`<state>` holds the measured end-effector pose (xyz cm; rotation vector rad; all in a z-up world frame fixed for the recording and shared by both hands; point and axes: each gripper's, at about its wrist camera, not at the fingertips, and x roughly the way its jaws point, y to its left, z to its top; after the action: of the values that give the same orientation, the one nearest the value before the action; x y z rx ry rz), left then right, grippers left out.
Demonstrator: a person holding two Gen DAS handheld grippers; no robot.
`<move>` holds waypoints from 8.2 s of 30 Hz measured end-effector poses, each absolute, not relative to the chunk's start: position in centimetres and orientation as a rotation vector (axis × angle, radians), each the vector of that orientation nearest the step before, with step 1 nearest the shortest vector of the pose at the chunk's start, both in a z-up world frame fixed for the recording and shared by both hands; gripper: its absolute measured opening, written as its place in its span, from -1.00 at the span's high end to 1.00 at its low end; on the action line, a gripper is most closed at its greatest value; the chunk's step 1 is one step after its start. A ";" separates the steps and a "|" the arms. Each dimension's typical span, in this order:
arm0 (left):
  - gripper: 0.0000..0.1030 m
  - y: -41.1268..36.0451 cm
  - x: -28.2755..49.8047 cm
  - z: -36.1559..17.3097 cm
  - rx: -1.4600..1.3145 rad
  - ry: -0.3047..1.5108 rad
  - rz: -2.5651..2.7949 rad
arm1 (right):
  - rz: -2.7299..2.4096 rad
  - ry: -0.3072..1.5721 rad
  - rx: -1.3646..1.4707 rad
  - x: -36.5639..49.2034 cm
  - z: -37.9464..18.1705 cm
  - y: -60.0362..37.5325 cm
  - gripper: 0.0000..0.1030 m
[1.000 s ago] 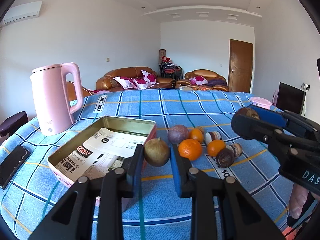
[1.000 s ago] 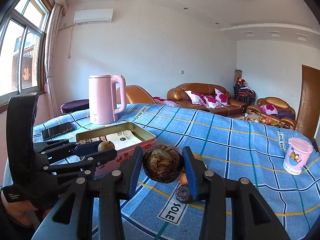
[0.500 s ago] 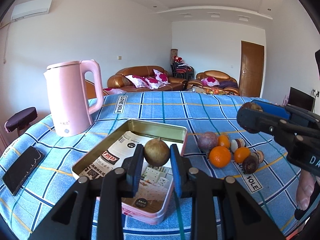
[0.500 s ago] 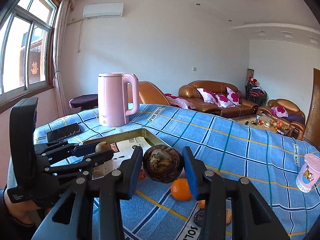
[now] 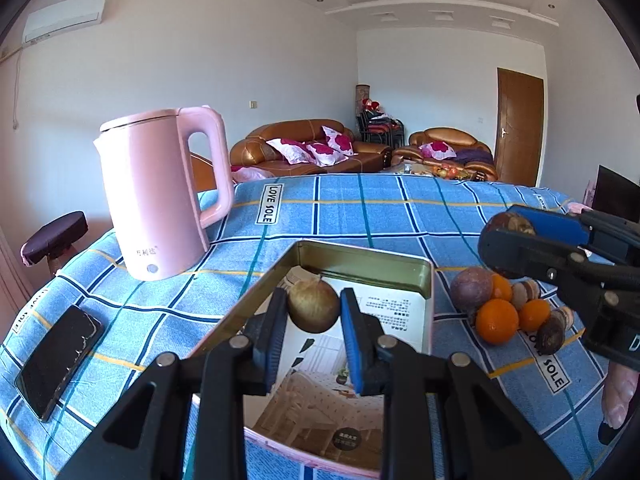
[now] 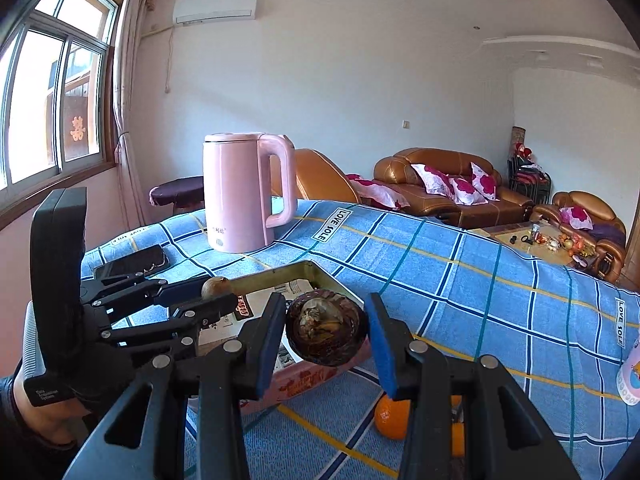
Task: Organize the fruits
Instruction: 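Carry the kiwi over the tin box while the right tool carries the brown fruit there, then open the left tool to drop the kiwi into the tin while the right tool drops its fruit, then grasp the dark mangosteen from the fruit cluster with the left tool, then grasp the cylindrical brown-and-white roll with the right tool, then lift and carry the mangosteen toward the tin while the right tool carries the roll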
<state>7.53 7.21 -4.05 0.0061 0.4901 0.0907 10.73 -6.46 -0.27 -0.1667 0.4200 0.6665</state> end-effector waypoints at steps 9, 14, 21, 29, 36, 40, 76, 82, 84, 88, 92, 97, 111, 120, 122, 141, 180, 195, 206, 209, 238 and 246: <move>0.45 8.7 9.8 -4.6 0.020 0.538 0.109 | 0.684 0.471 -0.156 13.1 -1.4 -4.2 0.16; 0.45 9.2 10.6 -4.9 0.033 0.558 0.118 | 0.692 0.512 -0.153 14.0 -2.7 -3.2 0.16; 0.46 9.3 11.3 -5.7 0.048 0.594 0.123 | 0.695 0.561 -0.143 15.1 -4.2 -2.4 0.16; 0.46 9.6 12.2 -6.1 0.059 0.622 0.138 | 0.700 0.581 -0.153 15.5 -4.8 -1.8 0.16; 0.45 9.9 12.8 -6.4 0.063 0.647 0.149 | 0.700 0.598 -0.168 15.9 -5.4 -1.1 0.16; 0.45 10.0 12.9 -6.5 0.065 0.649 0.151 | 0.697 0.597 -0.174 15.9 -5.5 -1.0 0.16; -0.53 -1.3 8.4 -5.2 0.022 0.531 -0.055 | 0.263 0.529 -0.046 9.9 -4.5 -19.2 -0.24; -0.53 -6.0 8.6 -5.5 0.072 0.572 -0.138 | 0.149 0.519 -0.006 9.2 -4.5 -22.7 -0.37; -0.53 -7.4 9.0 -5.7 0.094 0.593 -0.164 | 0.149 0.531 0.014 9.4 -4.7 -23.3 -0.37; -0.53 -9.7 9.6 -6.1 0.123 0.628 -0.206 | 0.148 0.537 0.051 9.6 -4.7 -24.3 -0.37; -0.52 -11.2 10.7 -6.8 0.136 0.688 -0.238 | 0.143 0.542 0.061 9.7 -4.8 -24.8 -0.37; -0.44 -11.9 11.4 -7.5 0.137 0.744 -0.271 | 0.147 0.559 0.062 9.9 -5.1 -24.9 -0.37; -0.05 -12.8 11.2 -8.0 0.182 0.779 -0.293 | 0.170 0.581 0.080 10.0 -5.7 -25.0 -0.38; 0.27 -12.0 12.3 -8.7 0.088 0.847 -0.375 | 0.183 0.585 0.080 10.1 -5.7 -24.9 -0.39; 0.27 -11.4 11.8 -8.1 0.086 0.807 -0.350 | 0.187 0.583 0.074 10.1 -5.6 -24.8 -0.39; 0.27 -2.5 9.5 -5.6 -0.105 0.571 -0.152 | 0.291 0.771 -0.080 13.6 -7.2 -18.9 -0.32; 0.27 -3.4 7.4 -4.5 -0.027 0.455 -0.099 | 0.337 0.578 -0.075 10.9 -5.0 -19.1 0.16; 0.27 -3.7 6.6 -4.2 -0.011 0.408 -0.086 | 0.333 0.463 -0.071 9.2 -4.0 -19.5 0.16; 0.27 -3.7 6.3 -4.1 -0.007 0.395 -0.079 | 0.338 0.412 -0.070 8.4 -3.7 -19.8 0.16; 0.27 -3.7 6.2 -4.1 -0.006 0.389 -0.078 | 0.337 0.398 -0.070 8.1 -3.6 -19.9 0.16; 0.27 -3.6 4.6 -3.4 0.009 0.281 -0.054 | 0.314 0.230 -0.103 5.0 -2.7 -19.7 0.16; 0.27 -2.6 4.8 -3.1 -0.006 0.297 -0.048 | 0.320 0.230 -0.124 4.9 -2.7 -18.7 0.16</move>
<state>4.76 -2.59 -3.13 -0.0060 0.2970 -0.0476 4.93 -18.67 -2.68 -0.1245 0.2300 0.3200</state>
